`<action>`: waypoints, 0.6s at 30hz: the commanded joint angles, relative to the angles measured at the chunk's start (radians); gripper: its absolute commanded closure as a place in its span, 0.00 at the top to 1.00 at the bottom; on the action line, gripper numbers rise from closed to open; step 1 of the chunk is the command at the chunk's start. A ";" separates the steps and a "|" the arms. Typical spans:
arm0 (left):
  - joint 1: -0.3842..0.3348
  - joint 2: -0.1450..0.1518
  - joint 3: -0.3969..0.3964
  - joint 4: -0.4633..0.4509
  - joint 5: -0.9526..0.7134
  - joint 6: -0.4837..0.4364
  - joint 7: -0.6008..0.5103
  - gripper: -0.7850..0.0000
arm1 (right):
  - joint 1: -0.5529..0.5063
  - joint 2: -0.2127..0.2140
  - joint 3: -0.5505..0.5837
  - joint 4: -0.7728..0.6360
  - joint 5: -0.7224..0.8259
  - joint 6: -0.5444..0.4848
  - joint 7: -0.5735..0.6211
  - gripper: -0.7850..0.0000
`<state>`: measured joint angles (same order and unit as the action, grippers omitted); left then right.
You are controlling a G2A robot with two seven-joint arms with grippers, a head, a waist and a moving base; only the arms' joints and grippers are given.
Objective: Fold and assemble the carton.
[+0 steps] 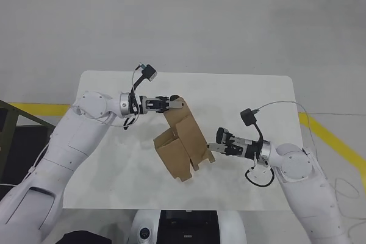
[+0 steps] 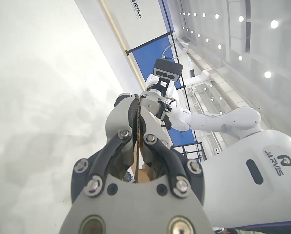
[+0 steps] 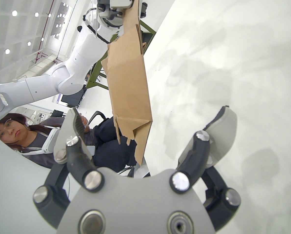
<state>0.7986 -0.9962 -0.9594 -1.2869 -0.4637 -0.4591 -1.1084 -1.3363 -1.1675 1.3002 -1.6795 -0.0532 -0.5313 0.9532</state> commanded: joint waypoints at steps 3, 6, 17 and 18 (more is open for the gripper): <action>-0.010 -0.009 0.017 0.013 -0.035 0.027 -0.045 0.00 | 0.005 -0.001 -0.027 -0.001 -0.007 0.011 -0.018 1.00; -0.025 -0.019 0.040 0.037 -0.041 0.035 -0.058 0.00 | 0.030 -0.001 -0.055 0.016 0.038 0.005 0.017 1.00; -0.088 -0.071 0.140 0.132 -0.061 0.043 -0.106 0.00 | 0.136 -0.001 -0.147 0.111 0.185 -0.041 0.186 1.00; -0.094 -0.076 0.147 0.142 -0.064 0.042 -0.112 0.00 | 0.142 0.000 -0.152 0.120 0.187 -0.042 0.191 1.00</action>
<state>0.7111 -1.0669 -0.8212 -1.1567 -0.5227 -0.4150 -1.2120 -1.2006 -1.1682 1.1532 -1.5694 0.1327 -0.5719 1.1389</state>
